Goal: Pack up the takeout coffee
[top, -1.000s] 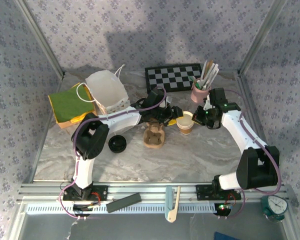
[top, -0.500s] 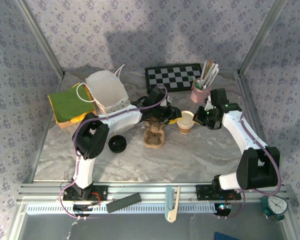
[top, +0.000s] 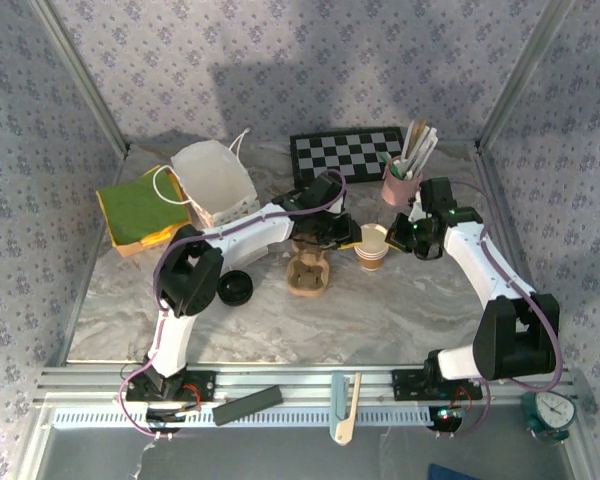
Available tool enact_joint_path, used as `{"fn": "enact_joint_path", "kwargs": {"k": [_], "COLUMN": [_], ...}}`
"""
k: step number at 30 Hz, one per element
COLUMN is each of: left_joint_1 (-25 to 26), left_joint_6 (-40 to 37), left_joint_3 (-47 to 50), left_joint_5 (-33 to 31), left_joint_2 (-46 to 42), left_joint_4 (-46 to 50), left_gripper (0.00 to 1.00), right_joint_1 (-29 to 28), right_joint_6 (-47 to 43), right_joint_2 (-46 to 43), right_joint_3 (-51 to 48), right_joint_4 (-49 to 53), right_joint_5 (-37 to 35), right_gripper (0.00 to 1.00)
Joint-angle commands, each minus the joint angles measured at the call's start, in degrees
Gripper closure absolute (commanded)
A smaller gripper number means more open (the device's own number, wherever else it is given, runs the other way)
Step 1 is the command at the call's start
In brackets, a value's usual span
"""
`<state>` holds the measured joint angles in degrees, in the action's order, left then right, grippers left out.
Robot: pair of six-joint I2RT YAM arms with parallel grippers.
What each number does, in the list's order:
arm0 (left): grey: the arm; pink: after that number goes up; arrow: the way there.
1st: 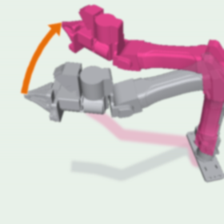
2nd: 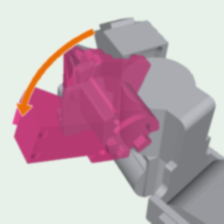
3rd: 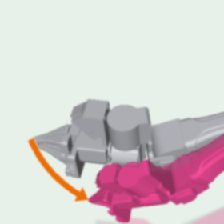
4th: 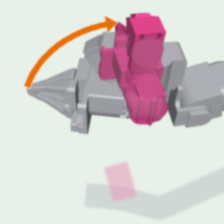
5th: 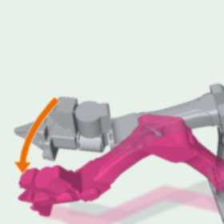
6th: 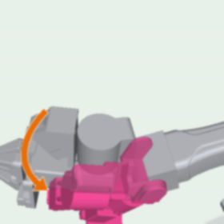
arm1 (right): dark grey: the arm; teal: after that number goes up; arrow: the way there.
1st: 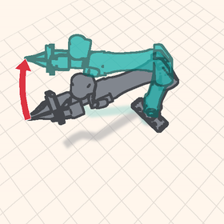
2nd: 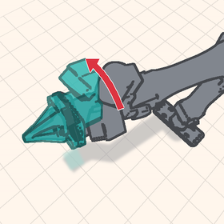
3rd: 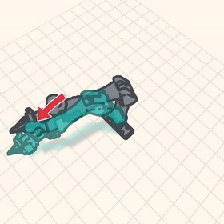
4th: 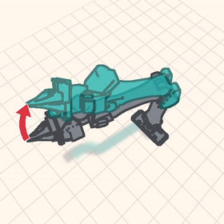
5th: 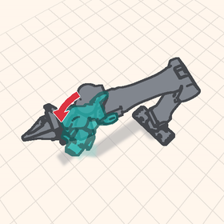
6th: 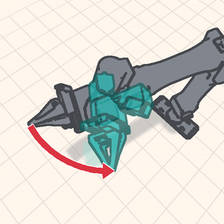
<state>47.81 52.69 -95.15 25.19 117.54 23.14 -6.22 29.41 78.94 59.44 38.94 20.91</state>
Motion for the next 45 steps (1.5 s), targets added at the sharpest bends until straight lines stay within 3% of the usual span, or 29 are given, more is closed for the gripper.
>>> {"fn": "enact_joint_path", "kwargs": {"k": [1,3,9,14,17,21,29,45], "left_joint_1": [1.34,1.57,1.66,1.69,1.67,1.61,1.24,0.97], "left_joint_6": [-2.21,-2.63,-2.84,-2.58,-2.37,-2.24,-0.69,-0.12], "left_joint_3": [-2.72,-3.27,-3.51,-3.59,-3.96,-4.12,-3.67,-3.28], "left_joint_5": [-1.25,-1.64,-2.42,-2.52,-2.54,-2.22,-0.30,0.74], "left_joint_2": [1.71,1.73,1.35,1.33,1.27,0.88,0.73,0.85], "left_joint_4": [4.37,5.12,5.95,6.46,7.15,7.45,6.17,5.41], "left_gripper": [0.81,0.88,0.94,0.98,0.99,1.00,1.00,1.00], "right_joint_1": [-0.97,-0.99,-0.78,0.77,2.59,6.10,10.34,12.37], "right_joint_6": [0.65,0.65,0.56,0.00,-0.62,-0.93,-0.02,0.65], "right_joint_2": [-1.41,-1.50,-2.01,-3.11,-4.90,-7.30,-7.53,-5.41], "right_joint_3": [-0.82,-0.82,-0.69,0.21,0.83,-1.11,-8.89,-12.96], "right_joint_4": [-0.11,-0.09,0.30,1.48,2.53,1.79,-4.22,-9.49], "right_joint_5": [1.22,1.13,0.89,1.06,1.15,3.25,14.55,20.22], "right_gripper": [1.00,1.00,0.98,0.85,0.66,0.66,0.66,0.70]}}
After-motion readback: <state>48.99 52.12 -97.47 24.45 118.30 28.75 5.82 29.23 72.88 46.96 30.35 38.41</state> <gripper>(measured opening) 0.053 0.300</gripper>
